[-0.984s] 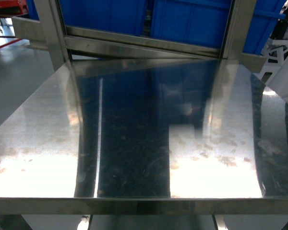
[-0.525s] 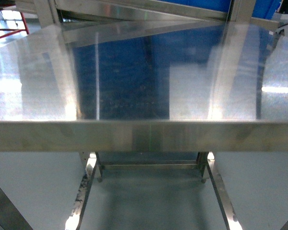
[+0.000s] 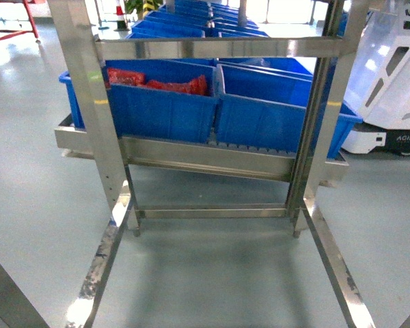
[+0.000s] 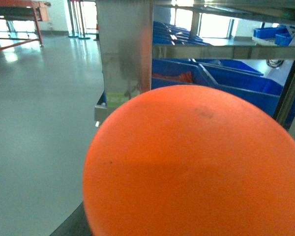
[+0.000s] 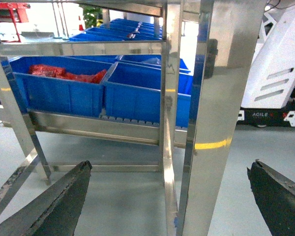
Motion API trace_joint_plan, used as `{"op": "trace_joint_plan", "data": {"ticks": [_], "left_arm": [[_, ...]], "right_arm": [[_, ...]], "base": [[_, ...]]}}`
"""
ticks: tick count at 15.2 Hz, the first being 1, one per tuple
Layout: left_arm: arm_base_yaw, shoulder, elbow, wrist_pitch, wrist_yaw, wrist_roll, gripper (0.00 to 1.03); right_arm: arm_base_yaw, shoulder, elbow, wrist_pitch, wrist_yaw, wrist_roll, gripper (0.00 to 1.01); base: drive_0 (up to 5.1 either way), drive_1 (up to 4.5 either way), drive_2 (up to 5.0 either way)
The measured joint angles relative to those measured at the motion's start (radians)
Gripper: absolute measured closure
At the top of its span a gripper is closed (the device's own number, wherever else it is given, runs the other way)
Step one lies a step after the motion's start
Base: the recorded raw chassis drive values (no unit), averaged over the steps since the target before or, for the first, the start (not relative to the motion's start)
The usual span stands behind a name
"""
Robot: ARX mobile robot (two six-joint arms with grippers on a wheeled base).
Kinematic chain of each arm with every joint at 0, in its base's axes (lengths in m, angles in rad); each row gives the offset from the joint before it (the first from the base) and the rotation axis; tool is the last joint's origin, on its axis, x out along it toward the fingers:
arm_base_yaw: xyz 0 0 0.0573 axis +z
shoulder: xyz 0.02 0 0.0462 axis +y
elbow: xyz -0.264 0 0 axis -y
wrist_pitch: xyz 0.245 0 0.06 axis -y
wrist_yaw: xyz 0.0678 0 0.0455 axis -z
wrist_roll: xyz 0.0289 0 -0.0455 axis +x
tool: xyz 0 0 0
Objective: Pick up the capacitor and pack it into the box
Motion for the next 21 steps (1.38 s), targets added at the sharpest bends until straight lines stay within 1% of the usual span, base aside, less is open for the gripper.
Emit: {"op": "trace_joint_plan", "data": {"ticks": [18, 21], "left_arm": [[0.0, 0.0, 0.0, 0.0, 0.0, 0.0, 0.59], [0.0, 0.0, 0.0, 0.001, 0.0, 0.0, 0.59]], "right_arm": [[0.0, 0.0, 0.0, -0.001, 0.0, 0.0, 0.03], [0.0, 0.0, 0.0, -0.002, 0.0, 0.0, 0.03]], "base": [[0.0, 0.0, 0.0], [-5.0, 2.48, 2.5]]}}
